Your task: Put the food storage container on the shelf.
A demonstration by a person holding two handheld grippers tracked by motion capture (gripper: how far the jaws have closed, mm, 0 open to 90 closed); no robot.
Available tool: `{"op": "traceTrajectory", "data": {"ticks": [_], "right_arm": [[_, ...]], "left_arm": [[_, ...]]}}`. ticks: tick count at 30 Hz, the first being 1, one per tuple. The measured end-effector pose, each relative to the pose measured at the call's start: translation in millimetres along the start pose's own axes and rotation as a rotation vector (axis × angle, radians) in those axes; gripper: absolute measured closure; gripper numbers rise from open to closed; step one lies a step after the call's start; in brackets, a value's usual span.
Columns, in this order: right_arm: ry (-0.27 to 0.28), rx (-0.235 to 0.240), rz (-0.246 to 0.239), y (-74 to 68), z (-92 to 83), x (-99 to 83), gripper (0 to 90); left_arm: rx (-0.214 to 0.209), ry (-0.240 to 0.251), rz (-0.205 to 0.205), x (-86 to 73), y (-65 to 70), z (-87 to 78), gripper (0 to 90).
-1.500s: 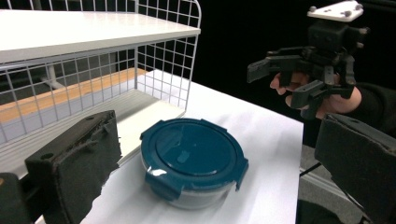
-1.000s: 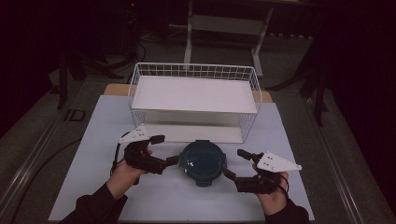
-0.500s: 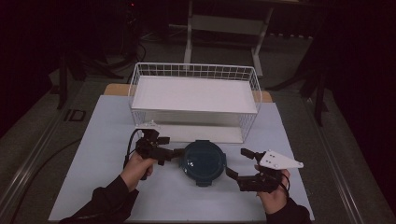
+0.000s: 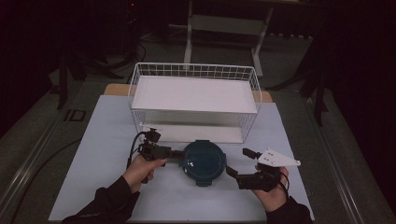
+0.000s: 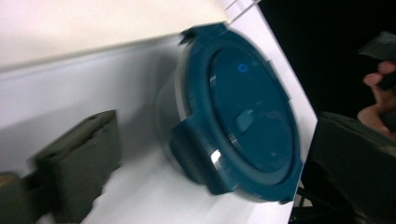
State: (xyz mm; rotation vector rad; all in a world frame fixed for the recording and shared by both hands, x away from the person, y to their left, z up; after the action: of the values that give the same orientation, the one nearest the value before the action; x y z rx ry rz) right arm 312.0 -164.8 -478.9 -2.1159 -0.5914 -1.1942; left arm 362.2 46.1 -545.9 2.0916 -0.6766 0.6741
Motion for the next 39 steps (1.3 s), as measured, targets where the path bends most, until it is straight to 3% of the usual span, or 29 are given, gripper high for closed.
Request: {"op": "traceTrajectory", "data": {"ticks": [3,4,5,7,9,10,11,16,18,19,22,25,31,32,33,35,38,39], "right_arm": [[-0.007,0.002,0.005,0.1,1.1,-1.7,9.8],[-0.008,0.002,0.006,0.1,1.6,-2.2,9.9],[-0.012,0.003,0.008,0.0,2.1,-2.9,10.0],[-0.015,0.006,0.011,-0.4,2.8,-3.6,10.3],[-0.020,0.009,0.013,-0.9,3.9,-5.1,10.3],[-0.020,0.009,0.013,-0.9,3.9,-5.1,10.3],[-0.024,0.010,0.011,-1.1,5.0,-6.6,10.3],[-0.030,0.010,0.010,-0.5,5.5,-7.9,10.3],[-0.030,0.010,0.011,-0.5,5.4,-8.0,10.3],[-0.032,0.010,0.012,-0.5,5.8,-8.4,10.3],[-0.036,0.009,0.015,-0.2,6.2,-9.2,10.3],[-0.034,0.008,0.015,-0.1,6.1,-9.1,10.4],[-0.055,0.006,0.037,4.0,7.9,-12.0,13.3],[-0.062,0.002,0.050,6.3,9.0,-13.3,13.4],[-0.068,0.007,0.066,8.1,10.1,-14.4,13.5],[-0.083,0.011,0.106,13.5,12.9,-17.0,14.1],[-0.106,0.022,0.150,18.5,15.6,-20.2,16.4],[-0.106,0.022,0.150,18.5,15.6,-20.2,16.4]], "left_arm": [[0.000,-0.023,-0.030,-5.1,-3.4,2.0,5.4],[-0.023,-0.035,-0.062,-9.0,-3.5,4.6,6.6],[-0.040,-0.039,-0.089,-10.7,-3.4,5.6,8.9],[-0.045,-0.039,-0.101,-11.4,-3.6,6.6,14.2],[-0.075,-0.044,-0.154,-14.1,-4.2,9.5,15.3],[-0.075,-0.044,-0.154,-14.1,-4.2,9.5,20.2],[-0.075,-0.048,-0.184,-15.3,-4.8,11.9,22.9],[-0.091,-0.057,-0.218,-17.5,-5.6,14.3,35.3],[-0.104,-0.054,-0.234,-17.9,-5.5,15.1,39.1],[-0.130,-0.057,-0.241,-18.9,-3.8,16.9,40.4],[-0.143,-0.064,-0.252,-21.6,-3.1,19.9,49.9],[-0.170,-0.060,-0.268,-22.8,-3.9,20.1,51.9],[-0.170,-0.061,-0.212,-22.1,-1.7,19.1,52.6],[-0.170,-0.061,-0.212,-22.1,-1.7,19.1,52.7],[-0.164,-0.058,-0.176,-21.7,0.8,18.4,52.9],[-0.160,-0.045,-0.146,-20.1,4.2,17.9,53.7],[-0.158,-0.045,-0.129,-20.0,5.8,17.3,54.4],[-0.149,-0.040,-0.101,-19.8,8.9,16.4,54.4]]}}
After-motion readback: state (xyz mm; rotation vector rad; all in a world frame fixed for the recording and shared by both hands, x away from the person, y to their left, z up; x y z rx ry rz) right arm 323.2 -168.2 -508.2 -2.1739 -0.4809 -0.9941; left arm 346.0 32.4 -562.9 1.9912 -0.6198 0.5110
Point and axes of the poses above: each handheld gripper's, and its own axes: z roughly forward along the jaws, x roughly out of its top, y roughly to its right, the point moved 10 cm from there along z, roughly forward along the jaws, and after that the axes turned 14 degrees about z, right-handed, at the moved point
